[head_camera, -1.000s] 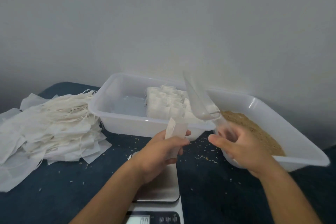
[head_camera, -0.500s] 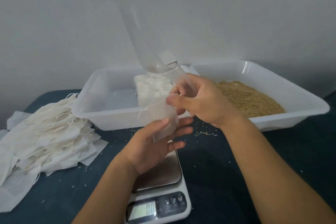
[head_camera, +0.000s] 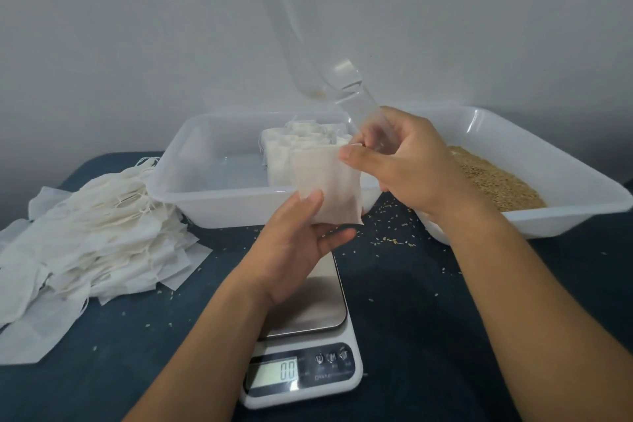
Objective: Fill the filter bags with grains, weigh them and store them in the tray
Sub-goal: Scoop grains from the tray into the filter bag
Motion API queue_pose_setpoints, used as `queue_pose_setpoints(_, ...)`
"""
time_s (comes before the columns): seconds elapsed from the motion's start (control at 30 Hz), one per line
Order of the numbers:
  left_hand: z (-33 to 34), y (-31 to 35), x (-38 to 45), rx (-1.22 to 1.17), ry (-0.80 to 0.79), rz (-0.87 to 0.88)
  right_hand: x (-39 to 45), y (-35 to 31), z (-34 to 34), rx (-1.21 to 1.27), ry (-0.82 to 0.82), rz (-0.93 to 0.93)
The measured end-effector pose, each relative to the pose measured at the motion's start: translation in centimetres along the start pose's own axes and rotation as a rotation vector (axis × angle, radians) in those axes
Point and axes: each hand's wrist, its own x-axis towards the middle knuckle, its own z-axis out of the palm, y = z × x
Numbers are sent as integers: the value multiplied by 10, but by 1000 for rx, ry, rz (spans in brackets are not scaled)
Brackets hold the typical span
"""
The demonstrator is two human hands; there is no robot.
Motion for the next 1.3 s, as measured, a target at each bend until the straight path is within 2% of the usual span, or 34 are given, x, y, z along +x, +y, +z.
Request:
queue_pose_setpoints(0.23,-3,-4,-2,233,-31,-40,-4,-1,-3,50,-135,-20)
queue_pose_setpoints(0.33,0,-5,-5,297,-106,-79,-5,-3,-7,67,-208,-18)
queue_pose_setpoints(0.47,1,-4,-8,283,-163,-118,-8,0,-10,109,-287,-21)
queue_pose_setpoints(0.6,1,-4,-10,213,-202,-138,-13,2,-10,100,-284,27)
queue_pose_setpoints(0.73,-1,-10,-4,406,-19,-18,-16,-1,-19,-64,-180,153)
queue_pose_setpoints(0.87,-9,-11,3,771,245,95,-20,-6,-46,-160,-68,241)
queue_pose_setpoints(0.97,-15,-11,5,1043,384,157,-30,-23,-75,-317,-129,222)
queue_pose_setpoints(1.1,-16,-13,5,1060,461,161,-36,-52,-107,-669,-259,205)
queue_pose_setpoints(1.3,-15,-12,5,1023,510,113,-33,-74,-120,-860,-313,225)
